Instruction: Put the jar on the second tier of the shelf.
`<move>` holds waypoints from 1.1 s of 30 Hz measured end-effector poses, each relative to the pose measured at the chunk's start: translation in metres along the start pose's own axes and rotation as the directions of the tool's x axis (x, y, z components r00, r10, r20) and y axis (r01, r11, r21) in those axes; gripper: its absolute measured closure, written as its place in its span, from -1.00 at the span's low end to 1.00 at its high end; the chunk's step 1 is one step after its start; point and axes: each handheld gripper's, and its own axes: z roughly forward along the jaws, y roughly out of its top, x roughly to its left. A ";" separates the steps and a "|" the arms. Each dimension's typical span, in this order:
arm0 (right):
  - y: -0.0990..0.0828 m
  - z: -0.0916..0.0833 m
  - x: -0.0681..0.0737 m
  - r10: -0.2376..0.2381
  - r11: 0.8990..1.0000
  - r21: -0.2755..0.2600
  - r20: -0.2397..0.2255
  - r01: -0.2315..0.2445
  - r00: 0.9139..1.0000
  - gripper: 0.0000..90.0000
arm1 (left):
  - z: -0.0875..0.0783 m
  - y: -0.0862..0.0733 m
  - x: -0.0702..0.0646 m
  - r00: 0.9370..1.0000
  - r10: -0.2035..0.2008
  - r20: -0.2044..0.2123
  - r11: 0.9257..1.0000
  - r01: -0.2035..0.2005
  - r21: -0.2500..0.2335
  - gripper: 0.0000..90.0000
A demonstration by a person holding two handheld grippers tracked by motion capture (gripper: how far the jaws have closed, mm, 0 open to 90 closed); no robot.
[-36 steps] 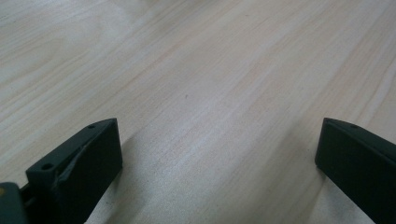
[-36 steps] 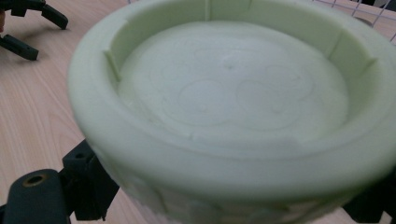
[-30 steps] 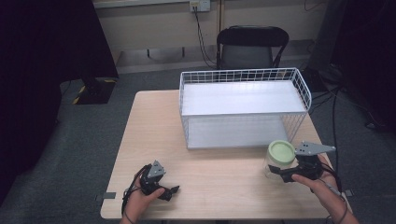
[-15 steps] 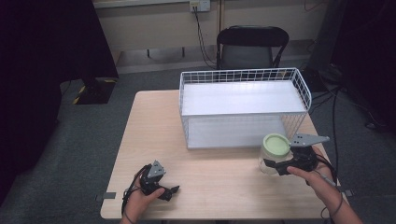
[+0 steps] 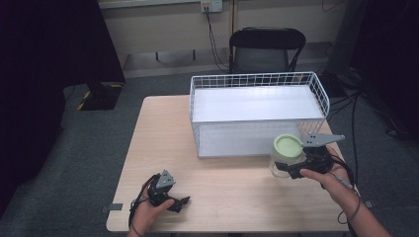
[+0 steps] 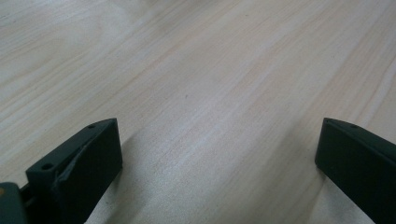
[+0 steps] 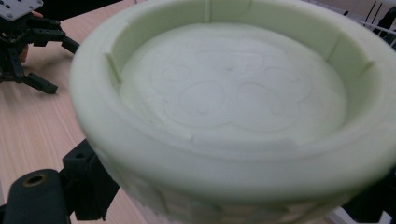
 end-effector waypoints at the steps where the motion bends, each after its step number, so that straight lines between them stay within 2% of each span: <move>1: 0.002 0.000 0.000 0.001 1.000 -0.001 -0.003 -0.001 1.000 -0.76 | 0.000 0.000 0.000 1.000 0.001 0.000 1.000 -0.001 0.001 -1.00; 10: 0.021 -0.001 -0.001 0.003 1.000 -0.004 -0.017 -0.003 1.000 -0.76 | 0.000 0.000 0.000 1.000 0.001 0.000 1.000 -0.001 0.001 -1.00; 21: 0.045 -0.004 0.000 -0.020 1.000 -0.005 -0.021 0.020 1.000 -0.76 | 0.000 0.000 0.000 1.000 0.000 0.000 1.000 0.000 0.000 -1.00; 33: 0.073 -0.008 0.003 -0.026 1.000 -0.004 -0.023 0.025 0.999 -0.76 | 0.000 0.000 0.000 1.000 0.000 0.001 1.000 0.000 0.001 -1.00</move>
